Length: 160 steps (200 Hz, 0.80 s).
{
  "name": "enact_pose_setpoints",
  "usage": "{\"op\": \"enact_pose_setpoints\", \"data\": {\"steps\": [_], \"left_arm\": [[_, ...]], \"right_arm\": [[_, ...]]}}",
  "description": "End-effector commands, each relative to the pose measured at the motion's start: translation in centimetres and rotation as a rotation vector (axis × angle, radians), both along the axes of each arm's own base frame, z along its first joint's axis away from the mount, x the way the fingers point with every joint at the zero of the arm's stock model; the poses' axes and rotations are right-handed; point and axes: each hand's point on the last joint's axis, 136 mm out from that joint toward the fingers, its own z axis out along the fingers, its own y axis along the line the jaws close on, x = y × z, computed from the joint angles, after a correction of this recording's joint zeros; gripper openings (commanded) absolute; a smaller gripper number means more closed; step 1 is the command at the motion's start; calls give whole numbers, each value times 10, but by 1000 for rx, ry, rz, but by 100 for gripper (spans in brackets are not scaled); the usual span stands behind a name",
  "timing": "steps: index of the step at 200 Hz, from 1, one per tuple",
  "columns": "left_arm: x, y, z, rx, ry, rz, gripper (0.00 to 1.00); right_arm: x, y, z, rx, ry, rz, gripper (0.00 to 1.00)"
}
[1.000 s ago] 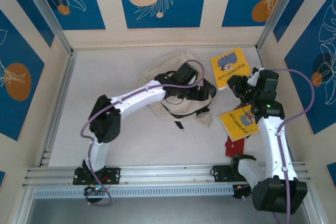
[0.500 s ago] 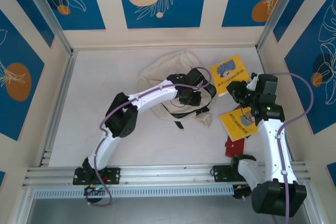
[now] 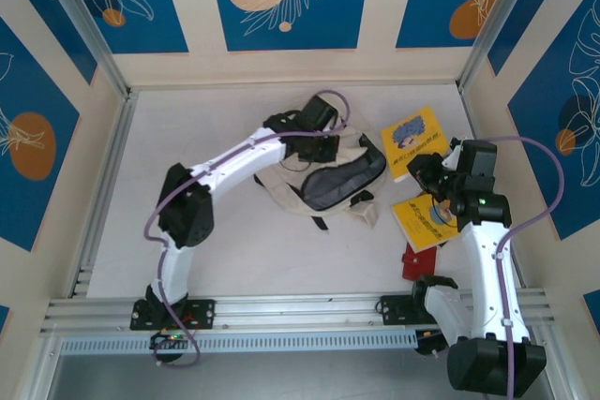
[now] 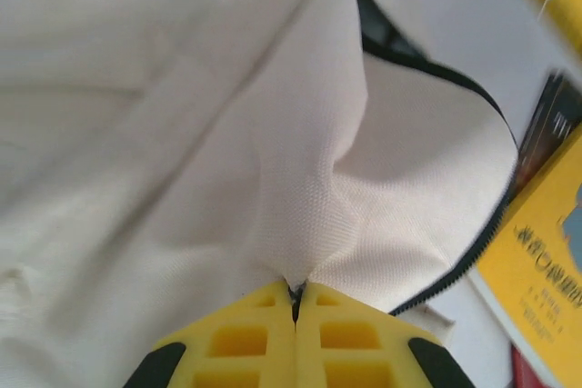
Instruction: Pack books, pencil case, and school supplies into a backpack
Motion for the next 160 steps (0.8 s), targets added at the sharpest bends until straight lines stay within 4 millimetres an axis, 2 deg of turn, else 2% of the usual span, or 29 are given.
{"op": "enact_pose_setpoints", "data": {"steps": [1,28,47,62,97,120,145,160], "left_arm": [[22,21,59,-98,-153,93,0],[29,26,98,-173,-259,106,0],[30,14,122,-254,-311,67,0],[31,6,133,-301,-334,42,0],[33,-1,133,-318,-332,35,0],[29,-3,132,-341,-323,19,0],[22,-5,135,-373,-319,6,0],[20,-3,136,-385,-321,9,0]], "right_arm": [[0,9,16,9,-77,65,3],[-6,26,14,96,-71,122,2],[-10,41,11,156,-67,176,2],[-12,49,7,177,-51,197,2],[-13,83,-8,212,2,285,2],[-6,107,-11,246,-3,351,2],[14,124,-7,294,-26,382,2],[30,129,-11,305,-28,367,2]]}}
